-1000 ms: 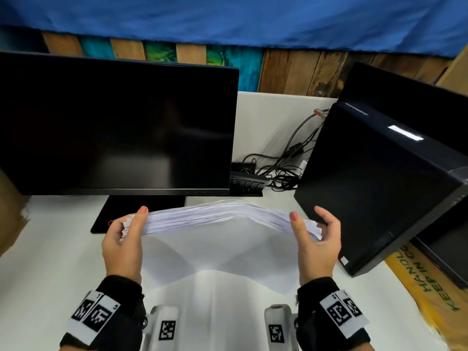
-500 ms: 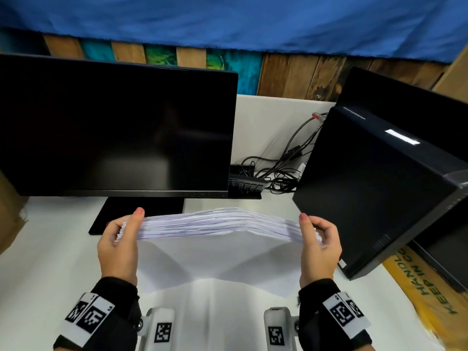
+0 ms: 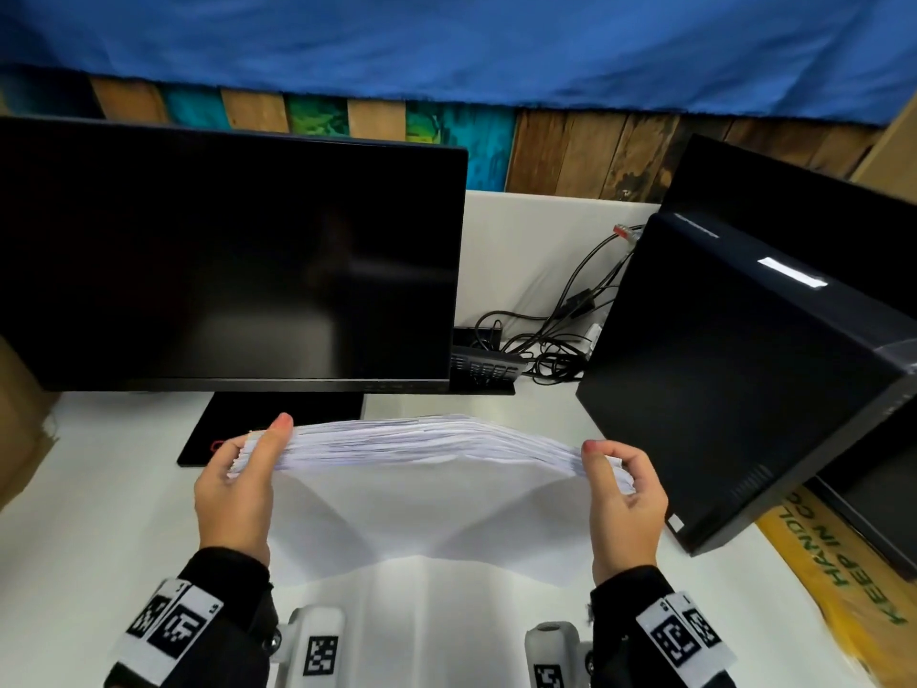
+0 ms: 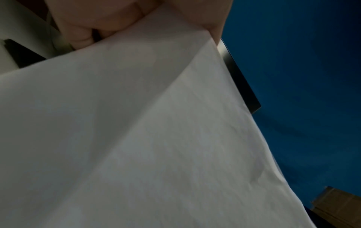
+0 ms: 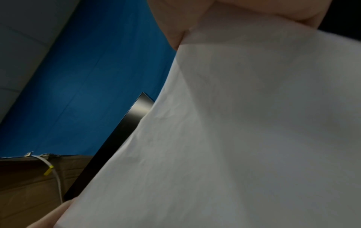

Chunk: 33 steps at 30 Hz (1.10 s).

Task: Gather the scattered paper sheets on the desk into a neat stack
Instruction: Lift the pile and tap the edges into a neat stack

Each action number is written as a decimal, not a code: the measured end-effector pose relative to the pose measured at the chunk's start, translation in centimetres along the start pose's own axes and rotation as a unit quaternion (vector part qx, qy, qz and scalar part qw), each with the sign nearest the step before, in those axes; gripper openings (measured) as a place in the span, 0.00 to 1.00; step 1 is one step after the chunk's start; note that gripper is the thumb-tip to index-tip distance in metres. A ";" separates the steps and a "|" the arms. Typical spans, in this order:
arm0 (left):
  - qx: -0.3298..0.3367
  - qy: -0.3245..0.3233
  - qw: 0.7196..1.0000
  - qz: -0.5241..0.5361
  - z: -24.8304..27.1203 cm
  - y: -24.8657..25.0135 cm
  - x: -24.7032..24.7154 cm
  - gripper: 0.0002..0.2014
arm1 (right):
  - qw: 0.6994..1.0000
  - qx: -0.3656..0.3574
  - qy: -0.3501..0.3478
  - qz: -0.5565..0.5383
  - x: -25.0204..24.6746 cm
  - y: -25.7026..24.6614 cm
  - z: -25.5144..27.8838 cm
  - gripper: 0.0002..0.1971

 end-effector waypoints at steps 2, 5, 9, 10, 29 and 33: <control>0.002 -0.007 1.000 -0.001 0.0 0.3 0.1 0.08 | 1.000 -0.006 -0.003 -0.006 0.0 -0.2 0.1 0.02; 0.023 -0.022 0.999 -0.021 0.6 1.0 0.6 0.08 | 1.000 -0.020 -0.019 -0.009 0.1 -0.4 0.3 0.04; -0.002 -0.019 1.000 -0.019 0.4 1.0 0.5 0.11 | 0.999 -0.027 -0.021 0.006 -0.1 -0.5 0.1 0.06; -0.005 -0.021 0.999 -0.026 0.3 0.9 0.4 0.10 | 0.999 -0.027 -0.021 0.008 -0.2 -0.5 0.0 0.06; 0.036 -0.257 0.946 -0.196 -1.1 -1.5 -2.1 0.28 | 0.959 0.062 -0.259 0.101 -1.6 1.8 -0.5 0.36; 0.019 -0.234 0.955 -0.180 -1.6 -2.3 -2.1 0.18 | 0.962 0.076 -0.248 0.078 -1.0 2.3 -0.4 0.14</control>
Point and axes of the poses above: each hand's wrist, its own z-axis away from the middle knuckle, its own x-axis out of the palm, y = z × x, the point moved 4 cm from there along -z, towards the middle knuckle, and after that the axes turned 8 degrees about -y, right-handed, at the moved point
